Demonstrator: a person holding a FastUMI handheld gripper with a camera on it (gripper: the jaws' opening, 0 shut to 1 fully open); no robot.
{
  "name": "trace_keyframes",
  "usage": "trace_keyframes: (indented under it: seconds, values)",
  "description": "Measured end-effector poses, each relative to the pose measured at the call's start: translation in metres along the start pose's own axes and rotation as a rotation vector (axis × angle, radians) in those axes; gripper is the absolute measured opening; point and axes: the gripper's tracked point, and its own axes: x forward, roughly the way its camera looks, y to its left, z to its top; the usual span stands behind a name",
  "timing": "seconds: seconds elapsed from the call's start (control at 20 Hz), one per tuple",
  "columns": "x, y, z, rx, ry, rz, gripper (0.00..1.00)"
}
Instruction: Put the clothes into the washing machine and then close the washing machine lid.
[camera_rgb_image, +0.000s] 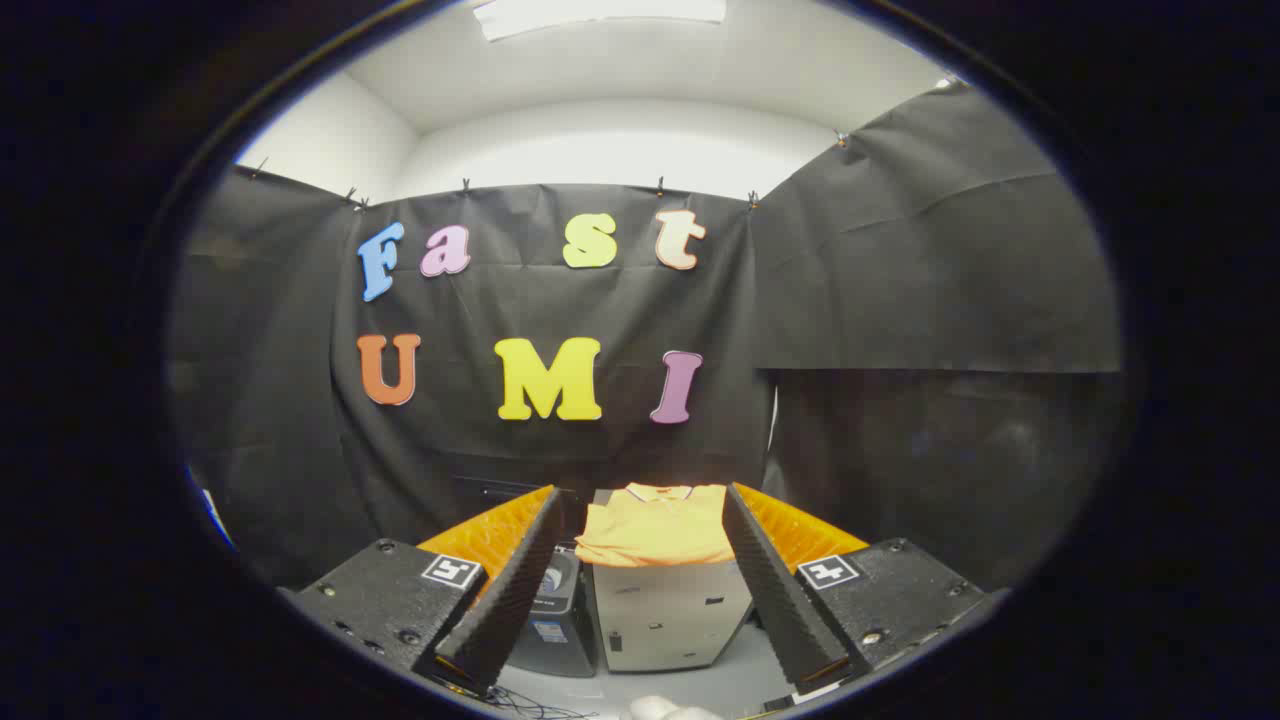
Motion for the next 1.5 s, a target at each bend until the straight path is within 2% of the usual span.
trace_keyframes:
  seconds: [1.05, 1.3, 1.5]
  values:
    - [0.005, -0.002, -0.002, 0.009, 0.004, -0.032, 1.0]
    - [0.016, -0.009, -0.002, 0.008, 0.009, -0.05, 1.0]
    - [0.047, -0.026, 0.003, 0.002, 0.013, -0.058, 1.0]
